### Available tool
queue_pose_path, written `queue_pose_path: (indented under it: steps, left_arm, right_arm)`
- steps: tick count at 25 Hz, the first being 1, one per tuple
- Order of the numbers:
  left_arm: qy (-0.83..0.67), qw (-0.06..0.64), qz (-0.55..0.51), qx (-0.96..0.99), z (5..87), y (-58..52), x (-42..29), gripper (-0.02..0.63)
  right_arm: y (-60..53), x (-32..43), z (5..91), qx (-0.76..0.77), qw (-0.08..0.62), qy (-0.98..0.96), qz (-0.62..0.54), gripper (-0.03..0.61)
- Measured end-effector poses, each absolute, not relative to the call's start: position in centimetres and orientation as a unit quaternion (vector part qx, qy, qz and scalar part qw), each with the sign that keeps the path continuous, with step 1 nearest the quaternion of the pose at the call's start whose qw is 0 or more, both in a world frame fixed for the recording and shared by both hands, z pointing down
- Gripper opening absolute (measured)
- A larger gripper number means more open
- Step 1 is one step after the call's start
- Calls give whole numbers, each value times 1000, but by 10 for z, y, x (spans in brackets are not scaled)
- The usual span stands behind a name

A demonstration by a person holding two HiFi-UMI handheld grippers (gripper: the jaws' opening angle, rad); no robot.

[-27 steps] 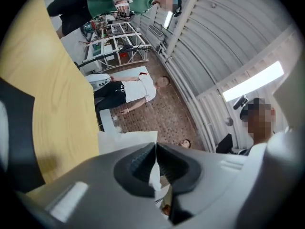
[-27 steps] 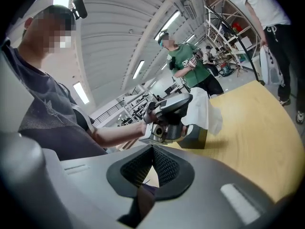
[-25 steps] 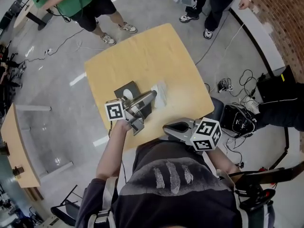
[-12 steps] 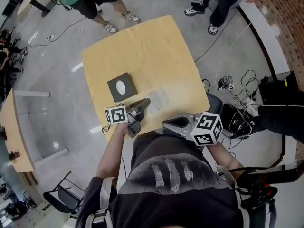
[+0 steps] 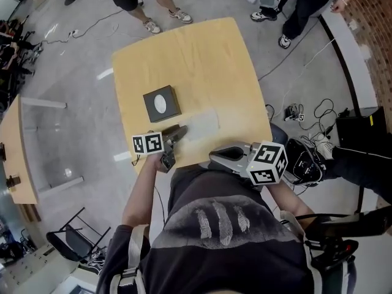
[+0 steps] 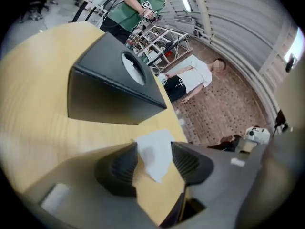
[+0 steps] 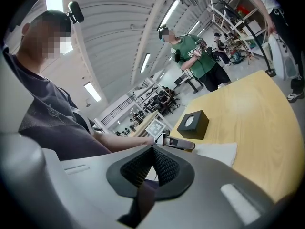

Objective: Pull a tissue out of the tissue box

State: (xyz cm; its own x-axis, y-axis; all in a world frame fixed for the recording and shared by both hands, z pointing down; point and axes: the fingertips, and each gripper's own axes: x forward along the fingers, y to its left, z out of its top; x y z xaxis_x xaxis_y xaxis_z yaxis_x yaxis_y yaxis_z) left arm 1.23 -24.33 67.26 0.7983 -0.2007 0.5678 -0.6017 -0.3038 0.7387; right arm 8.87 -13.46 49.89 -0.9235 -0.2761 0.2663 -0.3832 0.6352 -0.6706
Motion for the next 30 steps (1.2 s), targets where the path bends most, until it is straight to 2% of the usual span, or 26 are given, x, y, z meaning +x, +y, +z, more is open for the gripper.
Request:
queue_pose_path:
  steps: [2, 9, 24, 27, 30]
  left_arm:
    - [-266, 520, 207, 785, 676, -245, 4, 229]
    - [-272, 491, 224, 796, 673, -251, -21, 242]
    - [-327, 290, 216, 873, 585, -244, 1, 245]
    - [-350, 258, 196, 879, 555, -239, -3, 159]
    - [-371, 227, 179, 883, 529, -237, -9, 3]
  right_arm:
    - [-137, 84, 498, 181, 70, -903, 385, -2]
    - [-147, 67, 503, 184, 77, -903, 382, -2]
    - [-141, 85, 484, 165, 53, -921, 348, -2]
    - [-137, 81, 484, 150, 46, -922, 355, -2]
    - [-143, 75, 483, 133, 39, -924, 356, -2]
